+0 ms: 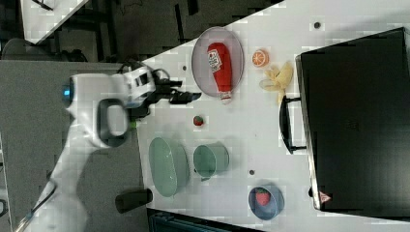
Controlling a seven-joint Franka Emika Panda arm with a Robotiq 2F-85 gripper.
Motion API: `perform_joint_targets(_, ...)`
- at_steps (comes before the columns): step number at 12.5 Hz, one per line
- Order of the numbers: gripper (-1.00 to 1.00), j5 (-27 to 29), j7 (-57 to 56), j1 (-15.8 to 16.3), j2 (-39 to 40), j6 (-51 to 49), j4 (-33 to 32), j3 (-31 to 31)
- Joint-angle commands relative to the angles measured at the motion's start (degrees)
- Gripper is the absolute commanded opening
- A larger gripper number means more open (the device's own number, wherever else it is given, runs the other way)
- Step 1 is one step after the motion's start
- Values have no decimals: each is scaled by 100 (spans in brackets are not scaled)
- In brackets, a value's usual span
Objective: Pick ketchup from plate and place it on table.
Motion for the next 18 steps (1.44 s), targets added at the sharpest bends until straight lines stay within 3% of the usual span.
perform_joint_targets(1,100,1,-1520,106,230,655,55,28)
perform_joint_targets(4,100,-45,-2272,143,940,1125,343,28)
perform_joint_targets(9,100,-169,-2317,182,1894,1140,1025,17)
perform_joint_targets(12,100,-656,-2318,181,2159,1240,1083,-7)
perform_joint_targets(18,100,-663,-2319,196,2516,1925,1087,-11)
